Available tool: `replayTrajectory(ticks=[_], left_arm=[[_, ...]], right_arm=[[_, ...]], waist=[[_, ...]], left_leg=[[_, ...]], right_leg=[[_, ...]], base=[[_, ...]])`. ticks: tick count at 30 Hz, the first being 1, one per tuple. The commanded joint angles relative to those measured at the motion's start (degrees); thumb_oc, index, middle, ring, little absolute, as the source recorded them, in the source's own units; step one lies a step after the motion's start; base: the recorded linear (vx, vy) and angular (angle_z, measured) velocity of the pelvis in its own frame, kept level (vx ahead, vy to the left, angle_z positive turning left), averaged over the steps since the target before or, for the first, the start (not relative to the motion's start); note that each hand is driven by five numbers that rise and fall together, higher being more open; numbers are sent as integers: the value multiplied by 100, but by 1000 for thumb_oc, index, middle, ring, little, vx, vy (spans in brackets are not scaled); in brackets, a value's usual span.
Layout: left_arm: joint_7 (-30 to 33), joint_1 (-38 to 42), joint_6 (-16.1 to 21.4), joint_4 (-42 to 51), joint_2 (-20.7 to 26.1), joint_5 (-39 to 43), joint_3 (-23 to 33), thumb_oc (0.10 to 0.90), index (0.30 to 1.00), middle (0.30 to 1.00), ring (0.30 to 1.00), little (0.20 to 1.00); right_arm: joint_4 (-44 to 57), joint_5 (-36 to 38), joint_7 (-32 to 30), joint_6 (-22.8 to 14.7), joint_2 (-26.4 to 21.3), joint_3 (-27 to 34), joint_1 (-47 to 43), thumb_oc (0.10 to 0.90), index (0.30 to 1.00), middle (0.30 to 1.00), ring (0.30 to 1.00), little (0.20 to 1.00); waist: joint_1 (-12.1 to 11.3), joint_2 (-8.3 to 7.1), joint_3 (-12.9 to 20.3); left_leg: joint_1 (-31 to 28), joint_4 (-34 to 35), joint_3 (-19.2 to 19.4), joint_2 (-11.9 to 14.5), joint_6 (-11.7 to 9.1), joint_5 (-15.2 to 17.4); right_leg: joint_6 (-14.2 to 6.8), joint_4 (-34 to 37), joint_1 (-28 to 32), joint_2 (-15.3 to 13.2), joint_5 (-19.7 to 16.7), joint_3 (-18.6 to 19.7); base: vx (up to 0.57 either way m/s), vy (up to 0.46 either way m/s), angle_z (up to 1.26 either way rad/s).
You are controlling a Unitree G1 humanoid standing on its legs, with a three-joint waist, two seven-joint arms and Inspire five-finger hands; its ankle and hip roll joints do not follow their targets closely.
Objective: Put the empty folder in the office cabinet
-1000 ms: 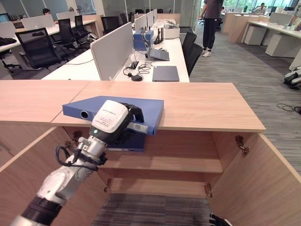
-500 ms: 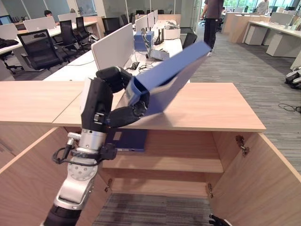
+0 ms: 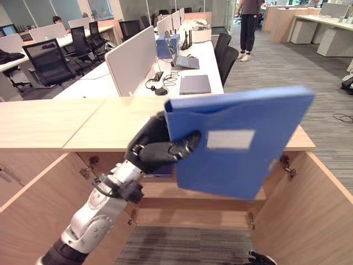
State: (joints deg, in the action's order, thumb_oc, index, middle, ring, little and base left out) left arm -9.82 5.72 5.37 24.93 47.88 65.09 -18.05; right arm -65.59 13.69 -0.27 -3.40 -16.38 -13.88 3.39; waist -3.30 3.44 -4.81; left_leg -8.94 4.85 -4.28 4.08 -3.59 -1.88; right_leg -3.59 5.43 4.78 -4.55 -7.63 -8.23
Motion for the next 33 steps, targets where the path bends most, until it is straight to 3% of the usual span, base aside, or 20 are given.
replayTrajectory(ticks=[1,5,13,23,33], left_arm=[[-241,845,510,592,82,726,495,400,300,300,300,300],[-276,642,451,546,311,853,550,400,300,300,300,300],[-144,73,352,257,29,125,523,400,300,300,300,300],[120,-878,437,-703,-859,-406,1415,400,300,300,300,300],[-134,-1016,394,-935,-889,-835,1906,400,300,300,300,300]], right_arm=[[-74,141,45,-200,-206,-265,-617,800,900,900,900,900],[-123,150,61,-203,-195,-298,-622,800,900,900,900,900],[146,566,113,-238,-178,-163,-632,800,900,900,900,900],[2917,2708,645,-438,-527,584,-182,800,900,900,900,900],[4417,3468,1275,-278,-996,756,-7,800,900,900,900,900]], waist=[[-7,-48,-95],[-39,-39,-93],[-80,-79,-134],[-82,-197,-146],[-86,-276,-99]], left_leg=[[33,15,244,74,-162,177],[34,15,243,72,-158,162],[-14,15,251,54,-149,237],[-8,15,281,44,-138,259],[37,15,300,47,-141,255]], right_leg=[[-349,-358,701,-196,1255,161],[-355,-366,691,-202,1248,156],[-366,-349,744,-233,1285,155],[-389,-330,721,-254,1257,168],[-403,-282,688,-264,1221,160]], base=[[0,0,0],[0,0,0],[0,0,0],[0,0,0],[10,0,0]])
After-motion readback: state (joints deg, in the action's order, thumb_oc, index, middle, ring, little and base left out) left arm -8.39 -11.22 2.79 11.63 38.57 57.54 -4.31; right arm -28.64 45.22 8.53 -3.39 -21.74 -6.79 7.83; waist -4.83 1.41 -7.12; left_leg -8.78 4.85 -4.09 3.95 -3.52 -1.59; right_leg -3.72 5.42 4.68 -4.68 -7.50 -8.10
